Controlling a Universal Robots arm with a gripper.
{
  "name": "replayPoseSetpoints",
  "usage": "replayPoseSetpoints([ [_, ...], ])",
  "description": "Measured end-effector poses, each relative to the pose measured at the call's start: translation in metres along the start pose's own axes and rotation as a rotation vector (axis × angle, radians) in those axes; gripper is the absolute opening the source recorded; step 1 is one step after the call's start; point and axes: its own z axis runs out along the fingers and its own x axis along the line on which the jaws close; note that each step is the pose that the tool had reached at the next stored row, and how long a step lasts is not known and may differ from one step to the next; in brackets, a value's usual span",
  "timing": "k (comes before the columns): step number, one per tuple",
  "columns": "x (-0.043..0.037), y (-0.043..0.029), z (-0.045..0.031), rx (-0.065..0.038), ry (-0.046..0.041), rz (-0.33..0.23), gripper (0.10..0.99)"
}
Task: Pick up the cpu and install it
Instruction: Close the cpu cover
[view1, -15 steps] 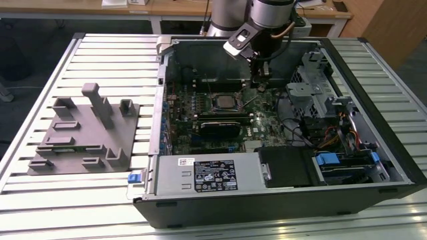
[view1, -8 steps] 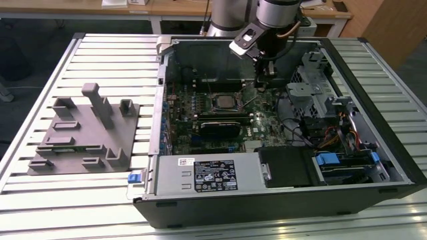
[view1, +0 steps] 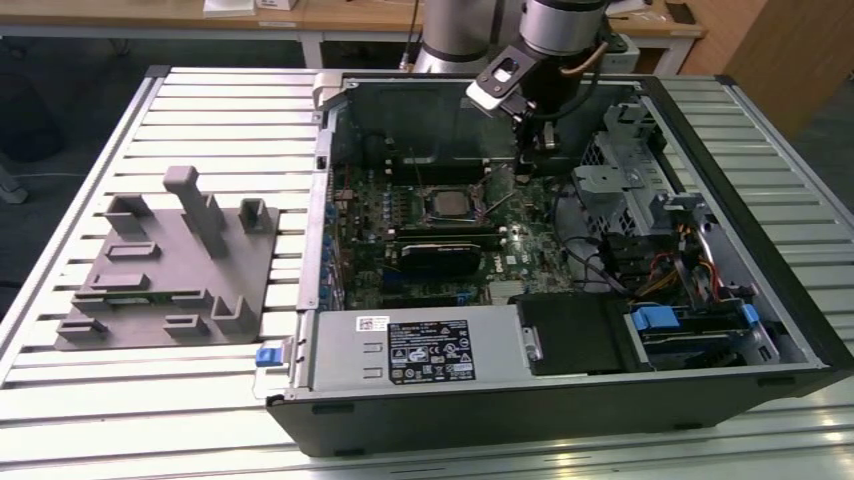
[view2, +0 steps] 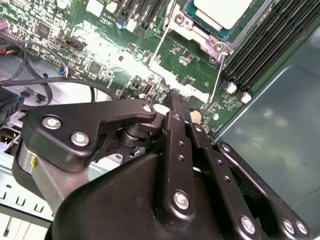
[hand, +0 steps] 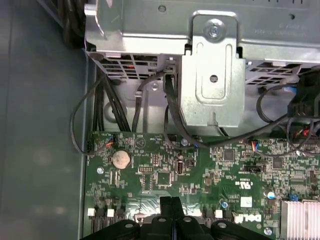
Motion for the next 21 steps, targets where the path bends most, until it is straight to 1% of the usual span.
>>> replayPoseSetpoints([
  [9,0.0021,0.0071,0.0057,0.0,0.0001,0.0,0.106],
  [14,0.0023,0.0075,0.0131,0.002,0.0,0.0,0.106],
  [16,0.0023,0.0073,0.015,0.002,0.0002,0.0,0.106],
  [18,0.0024,0.0051,0.015,0.002,-0.0001,0.0,0.106],
  [21,0.0026,-0.0034,0.0148,0.002,0.0001,0.0,0.106],
])
